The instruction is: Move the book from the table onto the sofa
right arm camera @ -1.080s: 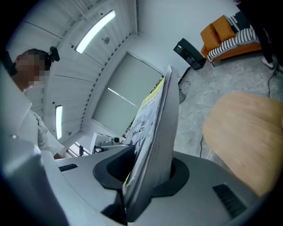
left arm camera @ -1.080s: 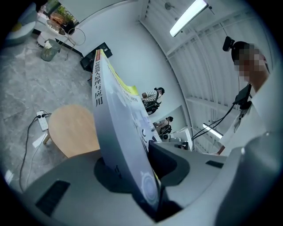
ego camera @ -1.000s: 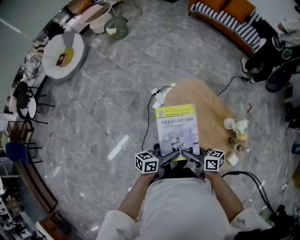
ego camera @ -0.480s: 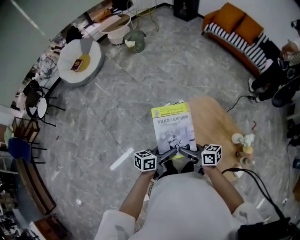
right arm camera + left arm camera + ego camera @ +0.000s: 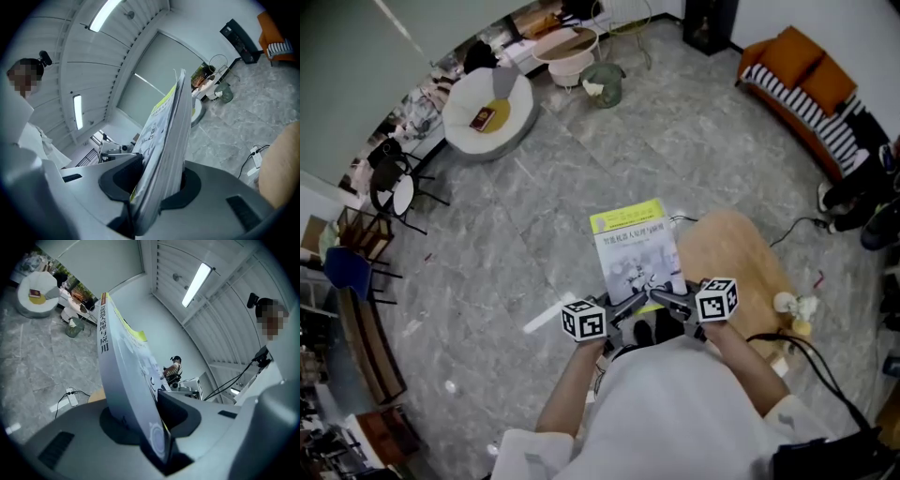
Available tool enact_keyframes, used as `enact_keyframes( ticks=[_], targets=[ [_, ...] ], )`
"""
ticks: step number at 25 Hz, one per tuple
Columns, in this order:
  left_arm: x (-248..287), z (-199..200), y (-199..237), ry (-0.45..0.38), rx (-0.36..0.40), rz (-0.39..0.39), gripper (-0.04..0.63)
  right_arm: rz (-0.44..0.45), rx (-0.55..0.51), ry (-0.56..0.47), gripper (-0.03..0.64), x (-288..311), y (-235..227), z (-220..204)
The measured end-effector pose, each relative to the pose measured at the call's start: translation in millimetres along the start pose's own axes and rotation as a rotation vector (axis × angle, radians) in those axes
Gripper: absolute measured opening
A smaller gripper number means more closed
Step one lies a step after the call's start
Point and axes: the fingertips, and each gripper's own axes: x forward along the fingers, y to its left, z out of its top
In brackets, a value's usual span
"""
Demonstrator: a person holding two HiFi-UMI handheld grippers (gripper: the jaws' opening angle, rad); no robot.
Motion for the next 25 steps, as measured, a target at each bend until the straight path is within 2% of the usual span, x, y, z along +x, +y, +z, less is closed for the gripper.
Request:
enact_keyframes(
  ticks=[3, 7, 10, 19, 25],
  targets=[
    [2, 3, 9, -0.035, -0.001, 0.034, 0.104, 0.032, -0.010, 0.035, 0.127, 5, -10, 3],
    [-11, 52, 20, -0.097, -0.013, 0.066, 0.104, 0.064, -0.031, 0.098, 0.127, 36, -4, 47],
    [-15, 75, 29, -0.148, -0.023, 0.098, 0.105, 0.094, -0.042, 0.145, 0.127, 51, -7, 68],
    [-9, 117, 51, -0.290, -0.048, 0.168, 0.104, 0.174, -0.124, 0.266, 0.127, 74, -23, 111],
    [-9, 126, 62, -0.317, -0.042, 0.224, 0.104, 0.223, -0.113, 0.290, 0.127, 85, -32, 118]
  ],
)
